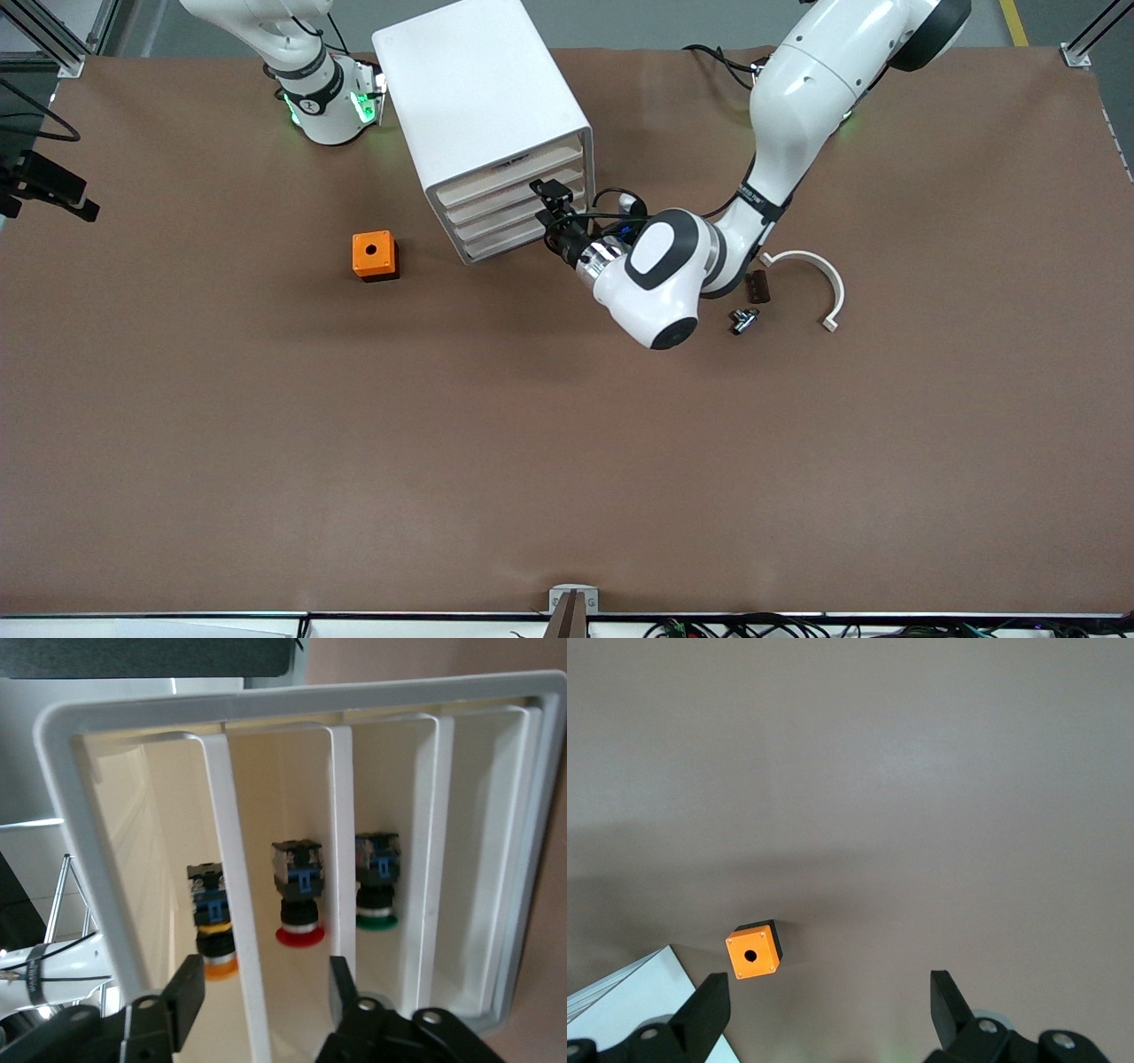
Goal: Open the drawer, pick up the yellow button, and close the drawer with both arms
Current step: 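Grasp the drawer handle with the left gripper, then pull the drawer open with the left gripper while the right gripper approaches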
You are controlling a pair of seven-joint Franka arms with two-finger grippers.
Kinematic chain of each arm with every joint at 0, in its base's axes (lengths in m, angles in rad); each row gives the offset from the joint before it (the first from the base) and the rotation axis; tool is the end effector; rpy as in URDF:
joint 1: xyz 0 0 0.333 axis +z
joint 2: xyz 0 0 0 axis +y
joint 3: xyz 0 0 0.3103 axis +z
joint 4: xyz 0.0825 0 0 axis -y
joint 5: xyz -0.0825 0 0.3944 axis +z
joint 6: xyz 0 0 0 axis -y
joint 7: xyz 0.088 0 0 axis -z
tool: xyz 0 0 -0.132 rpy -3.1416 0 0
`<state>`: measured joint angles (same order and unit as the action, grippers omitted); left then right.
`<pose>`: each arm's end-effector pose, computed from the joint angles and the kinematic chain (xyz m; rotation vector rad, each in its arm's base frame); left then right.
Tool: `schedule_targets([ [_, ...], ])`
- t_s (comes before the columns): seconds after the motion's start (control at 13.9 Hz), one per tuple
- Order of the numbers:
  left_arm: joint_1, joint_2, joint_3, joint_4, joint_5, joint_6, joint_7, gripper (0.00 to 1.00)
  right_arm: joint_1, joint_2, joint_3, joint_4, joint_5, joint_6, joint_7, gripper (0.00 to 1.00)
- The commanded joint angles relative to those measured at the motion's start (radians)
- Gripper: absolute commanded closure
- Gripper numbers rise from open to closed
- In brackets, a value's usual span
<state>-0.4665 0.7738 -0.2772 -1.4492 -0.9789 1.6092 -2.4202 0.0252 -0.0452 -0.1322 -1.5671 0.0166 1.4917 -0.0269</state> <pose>0.4501 -0.5146 0.2455 -1.1141 -1.8859 1.4375 0.5393 -0.0572 0.6136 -3.1143 0.1228 0.0452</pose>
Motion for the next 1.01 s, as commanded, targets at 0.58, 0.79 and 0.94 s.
schedule_targets([
  [0.58, -0.038, 0.030, 0.003, 0.018, -0.066, -0.025, -0.091, 0.44, -0.027, 0.212, 0.013, 0.033, -0.027, 0.114, -0.014, 0.00],
  [0.79, -0.050, 0.030, 0.003, 0.018, -0.066, -0.025, -0.094, 0.45, -0.016, 0.212, 0.013, 0.029, -0.026, 0.102, 0.021, 0.00],
  [0.94, -0.055, 0.030, 0.001, 0.018, -0.067, -0.025, -0.094, 0.58, -0.001, 0.212, 0.017, 0.029, -0.023, 0.096, 0.120, 0.00],
])
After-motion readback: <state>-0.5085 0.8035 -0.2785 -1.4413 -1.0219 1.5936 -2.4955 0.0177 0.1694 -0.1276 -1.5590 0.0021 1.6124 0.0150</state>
